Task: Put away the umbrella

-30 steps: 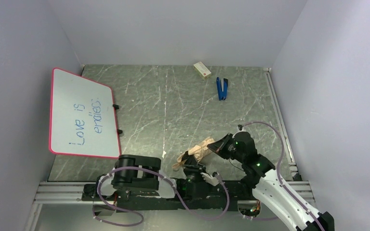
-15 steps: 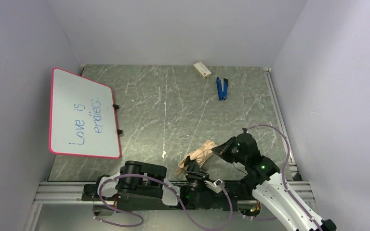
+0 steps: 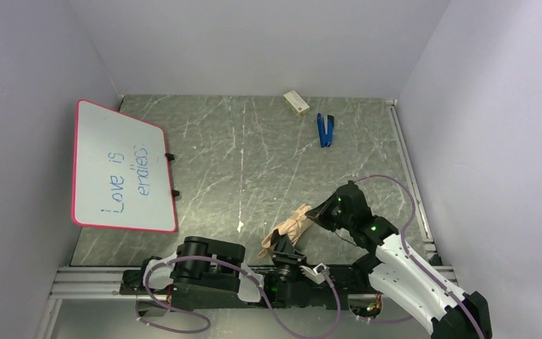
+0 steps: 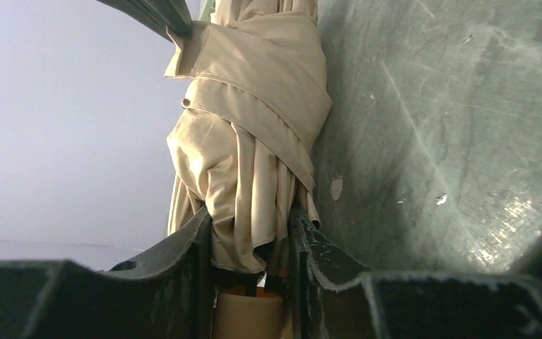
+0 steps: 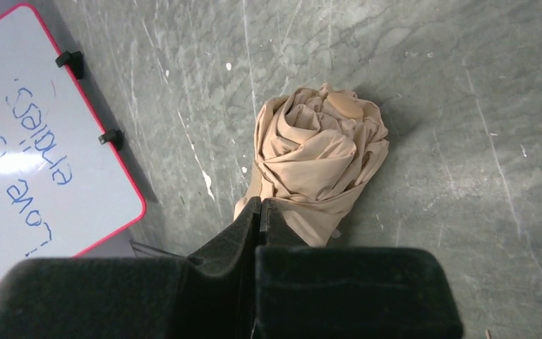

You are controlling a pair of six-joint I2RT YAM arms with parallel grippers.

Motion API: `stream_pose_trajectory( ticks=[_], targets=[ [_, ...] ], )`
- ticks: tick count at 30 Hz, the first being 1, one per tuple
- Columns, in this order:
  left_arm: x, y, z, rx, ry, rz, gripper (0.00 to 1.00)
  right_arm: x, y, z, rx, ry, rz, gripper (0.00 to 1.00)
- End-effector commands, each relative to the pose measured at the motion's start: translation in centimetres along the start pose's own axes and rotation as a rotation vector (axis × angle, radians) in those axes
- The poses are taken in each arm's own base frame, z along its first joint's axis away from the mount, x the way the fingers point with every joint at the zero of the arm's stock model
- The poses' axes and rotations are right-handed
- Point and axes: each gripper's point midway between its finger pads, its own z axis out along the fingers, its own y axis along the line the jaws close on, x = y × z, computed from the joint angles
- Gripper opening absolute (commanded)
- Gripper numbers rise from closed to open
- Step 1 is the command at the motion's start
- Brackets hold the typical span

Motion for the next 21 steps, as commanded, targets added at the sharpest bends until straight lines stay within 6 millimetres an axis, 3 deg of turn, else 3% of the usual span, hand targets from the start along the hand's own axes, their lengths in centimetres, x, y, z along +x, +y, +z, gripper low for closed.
stream_pose_trajectory(
  ticks=[1, 7, 21],
  targets=[
    [7.7, -12.0, -4.2, 0.397, -0.09, 0.36, 0.05, -2.3, 5.4, -0.5, -0.195, -0.078, -0.026, 0.0],
    [7.4, -12.1, -4.3, 0.401, -0.107, 0.364, 0.05, -2.2, 5.8, -0.3, -0.222, -0.069, -0.054, 0.0],
    [7.2, -12.0, -4.5, 0.398, -0.121, 0.37, 0.05, -0.4, 4.4, 3.0, -0.143, 0.049, -0.116, 0.01]
  ],
)
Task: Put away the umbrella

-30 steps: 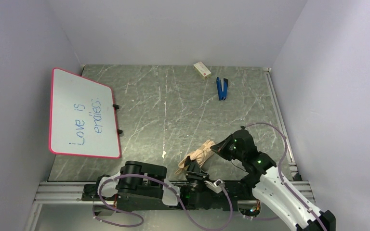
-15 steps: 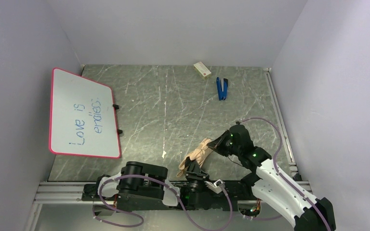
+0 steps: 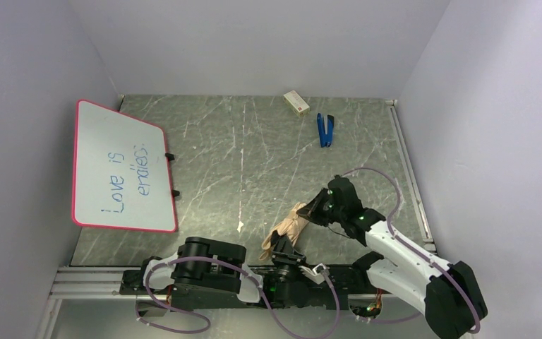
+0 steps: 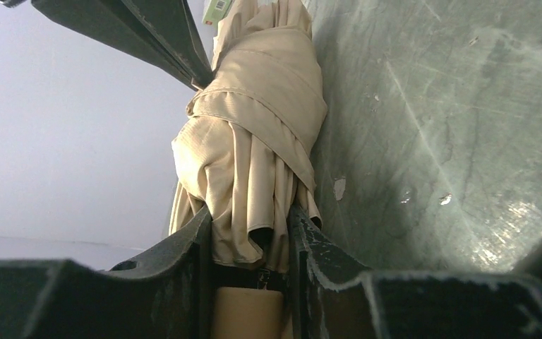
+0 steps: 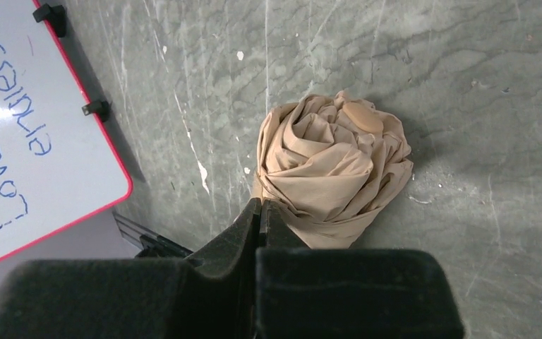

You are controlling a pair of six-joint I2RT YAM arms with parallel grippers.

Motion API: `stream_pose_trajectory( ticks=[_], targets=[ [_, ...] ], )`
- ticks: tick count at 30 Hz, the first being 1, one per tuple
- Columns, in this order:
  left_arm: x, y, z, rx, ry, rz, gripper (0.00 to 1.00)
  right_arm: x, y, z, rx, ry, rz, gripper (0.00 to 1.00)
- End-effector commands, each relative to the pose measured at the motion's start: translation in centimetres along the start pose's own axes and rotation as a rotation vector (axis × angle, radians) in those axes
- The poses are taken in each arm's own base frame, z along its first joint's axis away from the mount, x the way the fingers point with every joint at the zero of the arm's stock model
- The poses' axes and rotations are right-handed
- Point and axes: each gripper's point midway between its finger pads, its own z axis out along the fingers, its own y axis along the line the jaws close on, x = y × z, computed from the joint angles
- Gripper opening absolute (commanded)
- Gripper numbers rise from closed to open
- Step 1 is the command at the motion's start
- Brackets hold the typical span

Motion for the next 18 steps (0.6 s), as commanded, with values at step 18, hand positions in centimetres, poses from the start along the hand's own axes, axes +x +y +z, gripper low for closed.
stream_pose_trajectory(
  ticks=[18],
  targets=[
    [7.6, -12.2, -4.8, 0.411, -0.114, 0.387, 0.05, -0.3, 1.5, 1.3, -0.074, 0.015, -0.041, 0.28]
  ],
)
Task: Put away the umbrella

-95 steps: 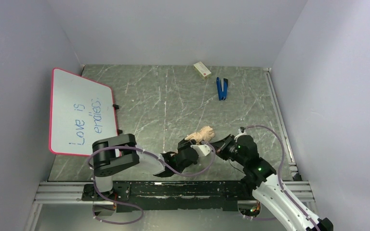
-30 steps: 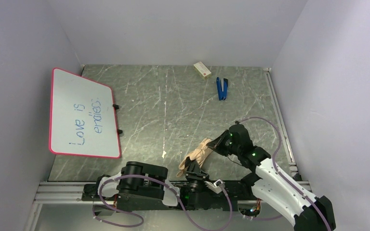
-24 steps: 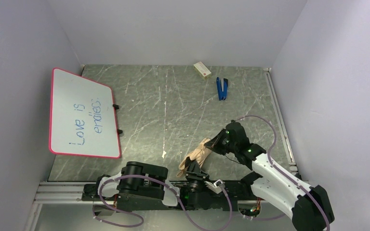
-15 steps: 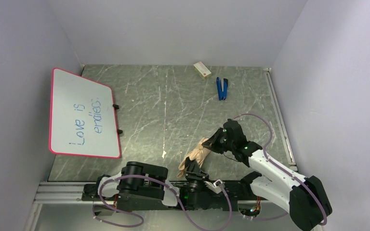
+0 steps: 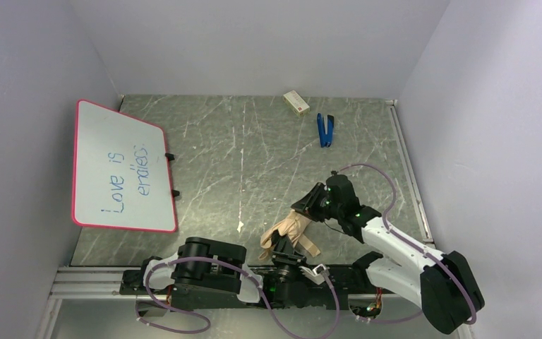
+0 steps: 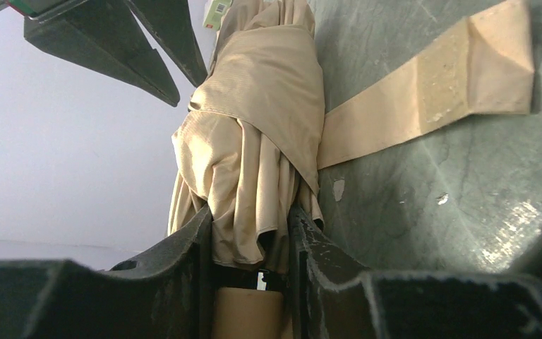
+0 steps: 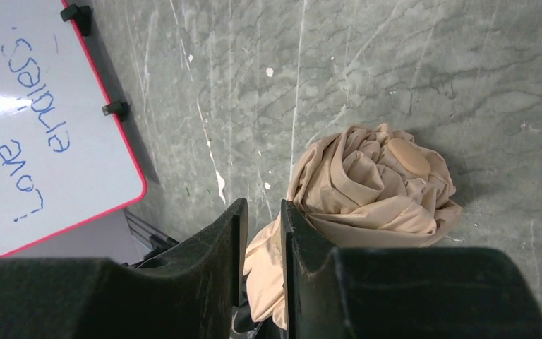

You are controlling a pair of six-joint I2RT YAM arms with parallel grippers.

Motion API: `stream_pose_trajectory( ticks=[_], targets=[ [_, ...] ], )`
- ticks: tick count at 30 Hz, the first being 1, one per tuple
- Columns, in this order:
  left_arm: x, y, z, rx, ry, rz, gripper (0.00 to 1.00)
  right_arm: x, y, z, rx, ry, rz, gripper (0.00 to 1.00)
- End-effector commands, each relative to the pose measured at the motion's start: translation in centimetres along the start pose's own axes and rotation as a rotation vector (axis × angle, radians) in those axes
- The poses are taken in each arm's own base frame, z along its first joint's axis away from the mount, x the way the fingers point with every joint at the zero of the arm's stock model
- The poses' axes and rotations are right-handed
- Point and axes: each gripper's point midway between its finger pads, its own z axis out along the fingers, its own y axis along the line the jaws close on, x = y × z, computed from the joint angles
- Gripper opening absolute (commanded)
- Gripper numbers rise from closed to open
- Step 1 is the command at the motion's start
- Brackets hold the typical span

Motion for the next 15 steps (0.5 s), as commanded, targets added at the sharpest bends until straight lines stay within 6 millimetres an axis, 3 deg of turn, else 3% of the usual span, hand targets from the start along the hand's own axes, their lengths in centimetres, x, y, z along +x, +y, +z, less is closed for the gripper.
stream_pose_trajectory(
  ticks=[1, 4, 7, 12, 15],
  targets=[
    [7.6, -12.1, -4.8, 0.409, -0.11, 0.378, 0.05, 0.1, 0.2, 0.1, -0.014, 0.014, -0.026, 0.28],
    [7.6, -12.0, -4.8, 0.407, -0.111, 0.379, 0.05, -1.1, 0.9, -0.5, -0.012, -0.034, -0.091, 0.29],
    [7.8, -12.0, -4.9, 0.415, -0.112, 0.379, 0.05, -3.7, 2.8, -1.8, -0.027, -0.133, -0.213, 0.34],
    [8.0, -12.0, -5.2, 0.453, -0.122, 0.357, 0.05, -8.8, 7.7, -4.7, -0.086, -0.345, -0.503, 0.44],
    [7.9, -12.2, -5.6, 0.488, -0.129, 0.341, 0.05, -12.8, 9.7, -6.1, -0.025, -0.498, -0.592, 0.52]
  ],
)
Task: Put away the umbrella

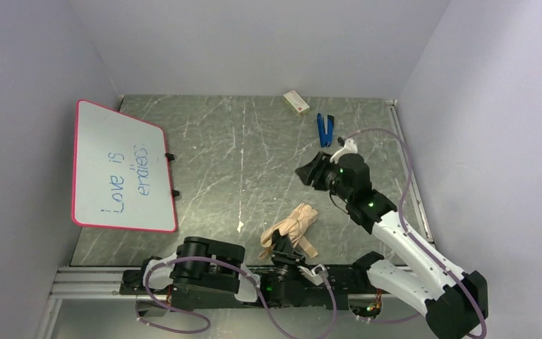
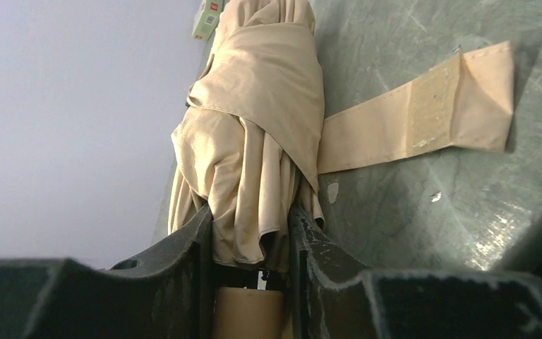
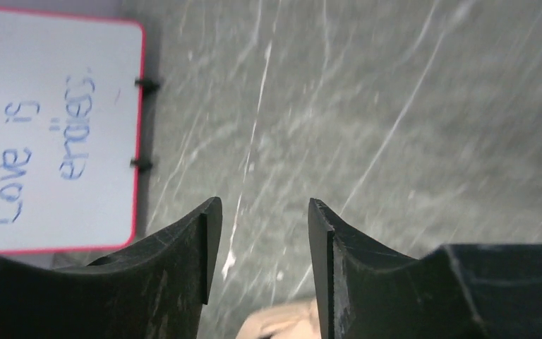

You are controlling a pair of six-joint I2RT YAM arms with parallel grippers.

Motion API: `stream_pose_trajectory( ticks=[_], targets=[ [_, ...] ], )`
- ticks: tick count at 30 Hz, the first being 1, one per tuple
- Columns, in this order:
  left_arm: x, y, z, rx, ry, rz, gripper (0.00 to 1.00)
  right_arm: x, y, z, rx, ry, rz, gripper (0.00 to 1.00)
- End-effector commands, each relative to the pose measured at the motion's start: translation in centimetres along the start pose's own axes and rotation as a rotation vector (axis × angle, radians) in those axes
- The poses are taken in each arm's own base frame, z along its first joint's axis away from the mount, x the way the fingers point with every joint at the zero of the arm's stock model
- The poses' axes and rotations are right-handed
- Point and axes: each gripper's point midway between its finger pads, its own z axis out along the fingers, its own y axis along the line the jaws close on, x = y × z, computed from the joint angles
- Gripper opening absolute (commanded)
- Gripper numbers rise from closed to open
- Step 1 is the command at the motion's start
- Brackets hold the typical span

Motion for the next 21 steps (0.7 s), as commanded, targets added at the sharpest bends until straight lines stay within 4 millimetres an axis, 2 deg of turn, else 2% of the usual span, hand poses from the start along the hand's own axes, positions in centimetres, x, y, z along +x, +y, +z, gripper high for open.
stream_pose_trajectory(
  ticks=[1, 5, 9, 12, 14, 16, 19, 21],
  targets=[
    [8.2, -12.0, -5.6, 0.485, -0.09, 0.359, 0.05, -7.5, 0.0, -0.2, 0.109, -0.227, -0.277, 0.54],
    [8.0, -11.9, -5.8, 0.519, -0.098, 0.34, 0.05, -12.0, 1.5, 0.9, 0.108, -0.364, -0.535, 0.58],
    [8.0, -11.4, -5.9, 0.546, -0.101, 0.315, 0.05, -15.0, 2.9, 2.5, 0.073, -0.464, -0.862, 0.57],
    [7.7, -10.6, -5.6, 0.572, -0.1, 0.281, 0.05, -15.4, 4.1, 4.5, -0.012, -0.347, -1.045, 0.59],
    [7.7, -10.0, -5.1, 0.58, -0.088, 0.269, 0.05, -14.9, 5.1, 5.2, -0.119, -0.272, -1.135, 0.59],
    [7.6, -9.2, -4.6, 0.588, -0.076, 0.252, 0.05, -13.3, 6.6, 5.1, -0.264, -0.204, -1.259, 0.59],
    [7.1, -8.3, -3.7, 0.606, -0.06, 0.205, 0.05, -12.0, 6.8, 4.8, -0.347, -0.162, -1.344, 0.59],
    [6.8, -7.8, -3.1, 0.627, -0.041, 0.177, 0.05, -11.5, 6.2, 4.6, -0.367, -0.128, -1.364, 0.59]
  ],
)
